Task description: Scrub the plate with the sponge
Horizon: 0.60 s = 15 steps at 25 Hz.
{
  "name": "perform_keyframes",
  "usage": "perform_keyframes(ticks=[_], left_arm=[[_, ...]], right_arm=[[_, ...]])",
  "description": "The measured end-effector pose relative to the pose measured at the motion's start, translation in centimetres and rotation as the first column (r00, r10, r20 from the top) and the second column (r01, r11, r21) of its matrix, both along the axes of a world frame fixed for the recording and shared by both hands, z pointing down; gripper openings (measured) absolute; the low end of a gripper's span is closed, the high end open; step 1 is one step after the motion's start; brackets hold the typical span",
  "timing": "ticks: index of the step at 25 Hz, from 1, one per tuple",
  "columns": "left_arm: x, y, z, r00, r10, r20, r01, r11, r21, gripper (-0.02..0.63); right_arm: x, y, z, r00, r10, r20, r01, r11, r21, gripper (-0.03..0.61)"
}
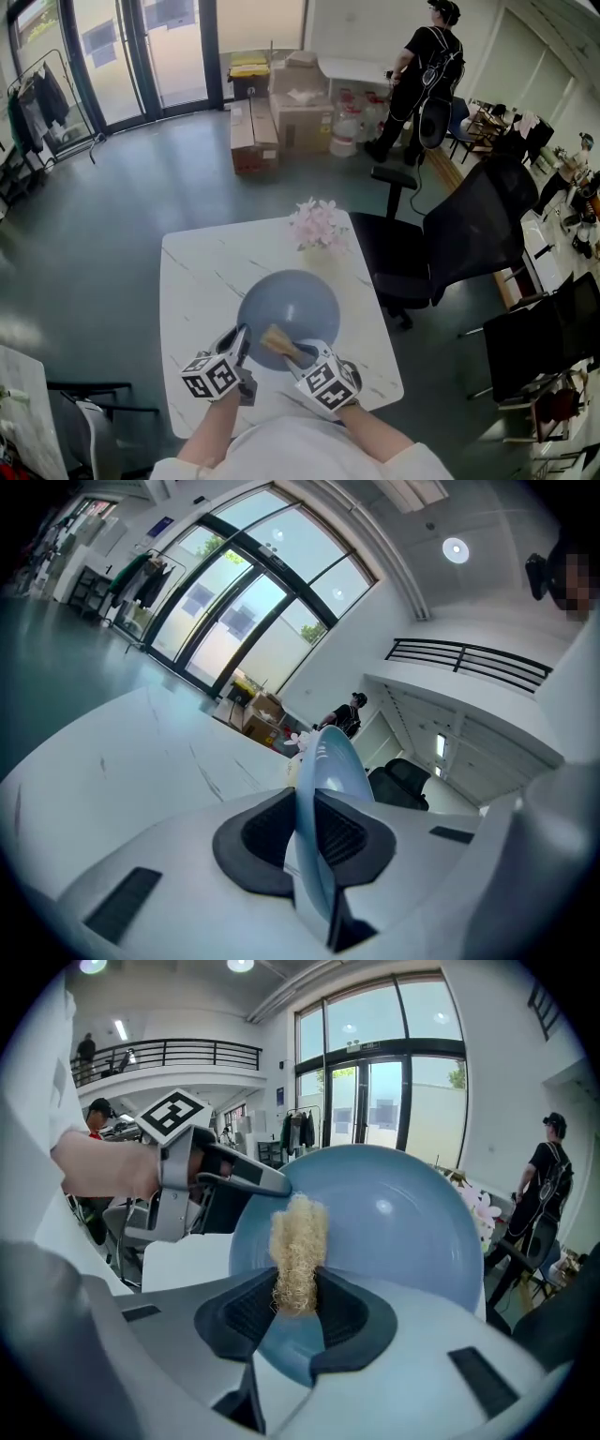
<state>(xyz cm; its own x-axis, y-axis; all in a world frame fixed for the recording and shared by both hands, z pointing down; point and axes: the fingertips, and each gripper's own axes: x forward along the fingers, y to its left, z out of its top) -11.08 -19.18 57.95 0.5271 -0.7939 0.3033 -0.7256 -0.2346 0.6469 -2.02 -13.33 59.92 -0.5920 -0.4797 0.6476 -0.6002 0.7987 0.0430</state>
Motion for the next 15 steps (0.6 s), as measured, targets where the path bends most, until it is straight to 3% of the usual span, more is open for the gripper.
perform_keyframes(ticks=[7,15], left_arm=[[2.2,1.5,0.5,0.997,0.072,0.006,-0.072,0.997,0.0,0.046],[2.4,1.5,0.6,0.997,0.082,0.01,-0.081,0.997,-0.006,0.046]], right_arm=[[0.9,-4.4,-2.8,1.0,0.023,-0.012,-0.022,0.995,0.094,0.124],[7.8,-7.4,-2.2,0.978,0.204,-0.05,-0.199,0.976,0.083,0.124]])
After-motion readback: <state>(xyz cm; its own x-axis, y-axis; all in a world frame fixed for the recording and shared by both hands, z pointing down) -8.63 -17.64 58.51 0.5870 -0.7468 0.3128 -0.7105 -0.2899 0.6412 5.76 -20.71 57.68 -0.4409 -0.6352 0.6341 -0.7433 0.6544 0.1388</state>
